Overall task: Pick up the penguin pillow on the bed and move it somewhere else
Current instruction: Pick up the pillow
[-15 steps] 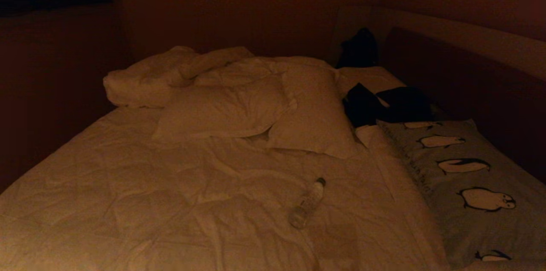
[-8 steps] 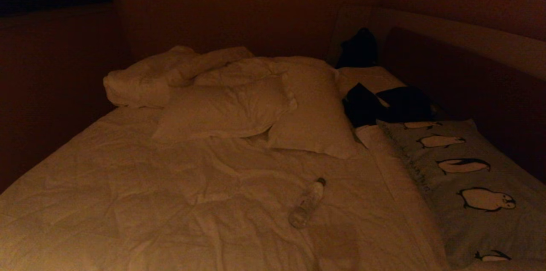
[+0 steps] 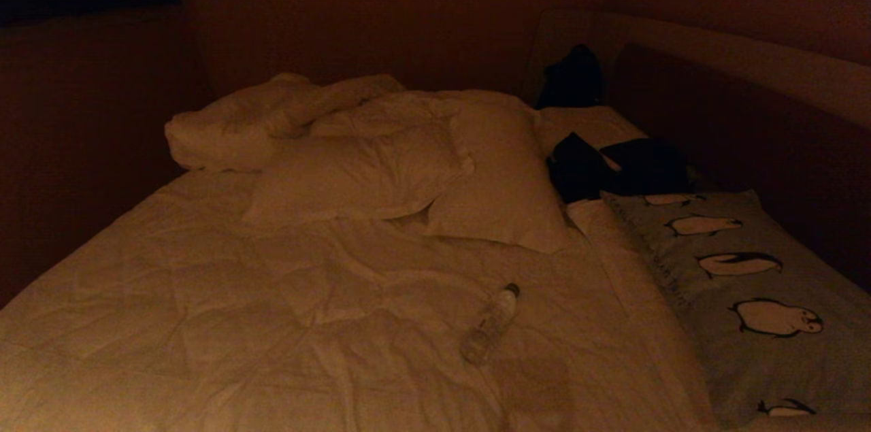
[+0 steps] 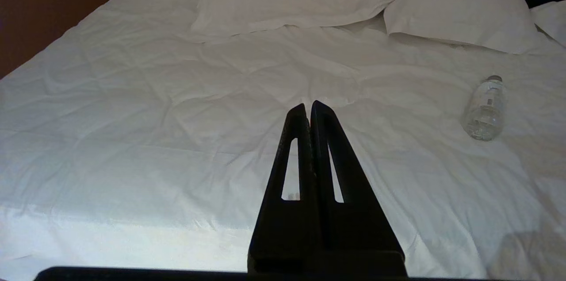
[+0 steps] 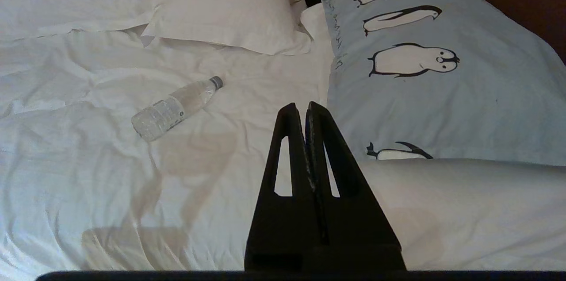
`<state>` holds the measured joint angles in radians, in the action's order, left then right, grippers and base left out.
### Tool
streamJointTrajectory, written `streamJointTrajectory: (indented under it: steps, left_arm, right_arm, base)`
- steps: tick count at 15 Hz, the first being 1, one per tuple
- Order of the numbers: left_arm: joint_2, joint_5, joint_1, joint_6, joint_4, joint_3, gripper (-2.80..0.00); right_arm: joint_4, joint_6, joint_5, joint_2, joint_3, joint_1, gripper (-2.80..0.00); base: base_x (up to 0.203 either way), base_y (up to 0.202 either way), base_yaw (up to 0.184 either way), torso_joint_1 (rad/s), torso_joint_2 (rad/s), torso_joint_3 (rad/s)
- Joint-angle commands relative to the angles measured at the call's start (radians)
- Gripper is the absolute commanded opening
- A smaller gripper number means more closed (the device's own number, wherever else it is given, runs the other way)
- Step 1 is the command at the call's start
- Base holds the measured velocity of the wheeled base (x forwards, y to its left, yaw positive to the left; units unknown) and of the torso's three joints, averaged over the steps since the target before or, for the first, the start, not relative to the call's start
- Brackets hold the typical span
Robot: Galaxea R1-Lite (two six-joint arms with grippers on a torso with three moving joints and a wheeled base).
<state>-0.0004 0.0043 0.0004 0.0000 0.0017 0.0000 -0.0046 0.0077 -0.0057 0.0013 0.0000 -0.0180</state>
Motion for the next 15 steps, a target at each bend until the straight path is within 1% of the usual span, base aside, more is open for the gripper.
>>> streamJointTrajectory:
  steps: [1,7,9,12,15]
  left_arm:
    - [0.000,0.000,0.001,-0.002,0.000,0.000,-2.80]
    - [-0.001,0.000,0.000,-0.001,0.000,0.000,-2.80]
    - [0.000,0.000,0.001,-0.002,0.000,0.000,-2.80]
    - [-0.001,0.000,0.001,-0.001,0.000,0.000,-2.80]
    - [0.000,0.000,0.001,-0.001,0.000,0.000,-2.80]
  right_arm:
    - [0.000,0.000,0.000,0.000,0.002,0.001,-2.80]
    - [-0.008,-0.015,0.001,0.002,-0.021,0.000,-2.80]
    - [0.003,-0.014,0.011,0.001,-0.094,0.000,-2.80]
    - [0.005,-0.014,0.067,0.002,-0.168,0.000,-2.80]
    - [0.006,-0.014,0.073,0.014,-0.251,0.000,-2.80]
  base:
    - [0.000,0.000,0.000,0.000,0.00,0.000]
    - [0.000,0.000,0.000,0.000,0.00,0.000]
    - [0.000,0.000,0.000,0.000,0.00,0.000]
    - [0.000,0.000,0.000,0.000,0.00,0.000]
    - [0.000,0.000,0.000,0.000,0.00,0.000]
